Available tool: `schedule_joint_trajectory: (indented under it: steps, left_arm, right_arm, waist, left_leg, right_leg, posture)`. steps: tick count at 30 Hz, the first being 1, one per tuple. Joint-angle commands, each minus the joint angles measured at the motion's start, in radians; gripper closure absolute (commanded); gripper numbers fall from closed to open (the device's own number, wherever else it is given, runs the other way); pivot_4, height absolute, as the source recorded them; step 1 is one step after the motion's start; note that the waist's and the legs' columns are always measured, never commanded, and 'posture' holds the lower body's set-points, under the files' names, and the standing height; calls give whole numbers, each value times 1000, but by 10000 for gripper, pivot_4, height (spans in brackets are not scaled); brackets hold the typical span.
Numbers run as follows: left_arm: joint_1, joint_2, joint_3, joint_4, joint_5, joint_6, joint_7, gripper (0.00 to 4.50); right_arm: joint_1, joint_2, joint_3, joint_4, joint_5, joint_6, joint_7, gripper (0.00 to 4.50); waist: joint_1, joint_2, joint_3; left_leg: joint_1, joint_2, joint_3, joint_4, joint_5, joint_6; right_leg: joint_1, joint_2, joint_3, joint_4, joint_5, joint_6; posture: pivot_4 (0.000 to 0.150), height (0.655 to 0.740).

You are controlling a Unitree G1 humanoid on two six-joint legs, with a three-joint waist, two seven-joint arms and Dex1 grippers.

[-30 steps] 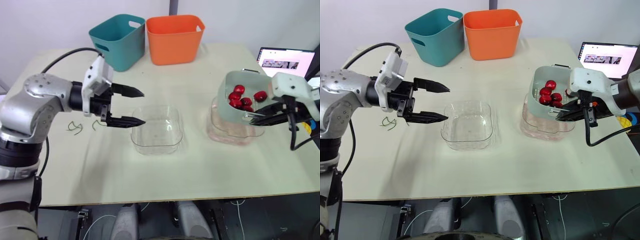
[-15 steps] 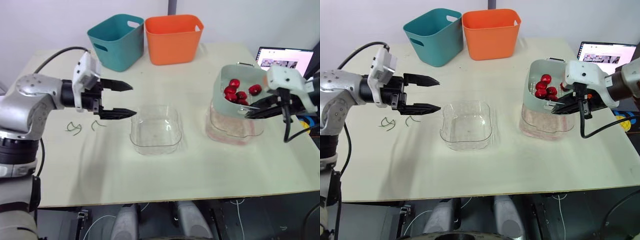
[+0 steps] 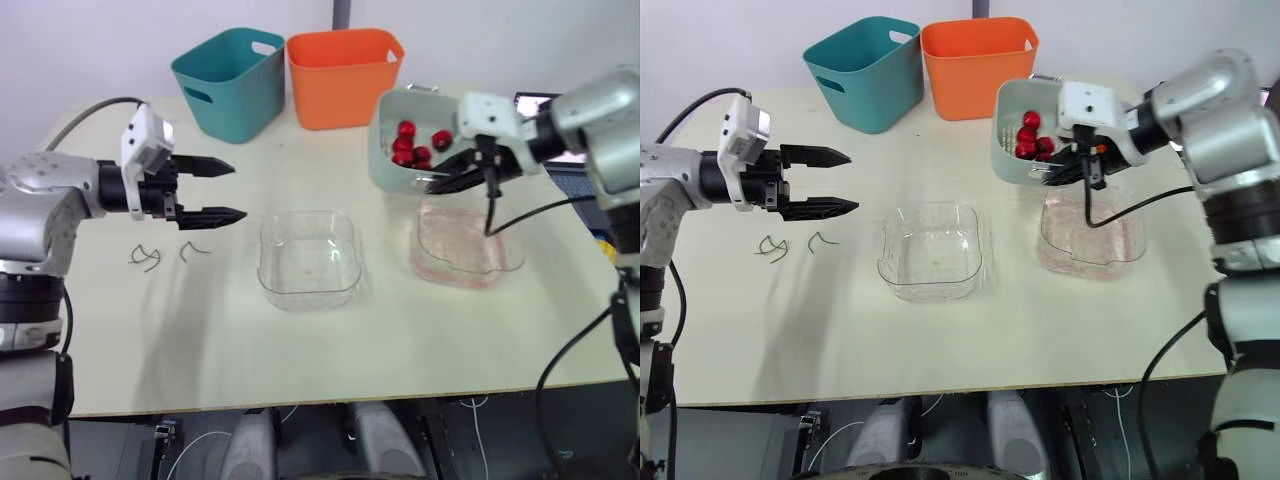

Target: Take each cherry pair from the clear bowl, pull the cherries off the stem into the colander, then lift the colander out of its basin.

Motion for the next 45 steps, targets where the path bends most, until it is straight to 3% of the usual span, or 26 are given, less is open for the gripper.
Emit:
schedule_joint_trajectory:
  steps: [1, 7, 12, 30, 38, 45]
  left_arm:
    - [-14, 11, 32, -22, -1, -7, 0, 0]
    - [48, 24, 64, -114, -30, 46, 32, 0]
    - [88, 30, 91, -175, -50, 84, 56, 0]
    - [116, 22, 88, -236, -58, 114, 94, 0]
    - [113, 25, 86, -243, -60, 125, 101, 0]
    - [99, 31, 97, -217, -61, 136, 100, 0]
  right_arm:
    - [-102, 122, 10, 203, -57, -129, -57, 40738]
    - [-191, 296, 49, 535, -155, -334, -127, 40738]
    - [-220, 344, 48, 681, -210, -424, -143, 40738]
    - [-216, 428, 14, 833, -283, -471, -154, 40738]
    - [-217, 403, -11, 818, -276, -499, -145, 13313]
    - [-238, 326, -90, 744, -223, -472, -79, 13313]
  waist:
    - [-1, 0, 0]
    - [-2, 0, 0]
    - [-1, 0, 0]
    - [-4, 0, 0]
    - [-5, 0, 0]
    - [-4, 0, 0]
  left_leg:
    - [-1, 0, 0, 0, 0, 0]
    - [-1, 0, 0, 0, 0, 0]
    - [-1, 0, -1, 0, 0, 0]
    - [0, 0, -1, 0, 0, -1]
    - [0, 0, -1, 0, 0, -1]
    - [0, 0, -1, 0, 0, -1]
  right_leg:
    - [0, 0, 0, 0, 0, 0]
    - [0, 0, 0, 0, 1, 1]
    - [0, 0, -1, 0, 1, 1]
    - [0, 0, -1, 2, 1, 0]
    - [0, 0, -1, 2, 1, 1]
    - [0, 0, -1, 2, 1, 1]
  posture:
    - [1500, 7400]
    - [1500, 7400]
    - [1500, 7400]
    - [1500, 7400]
    - [1500, 7400]
    - [1500, 7400]
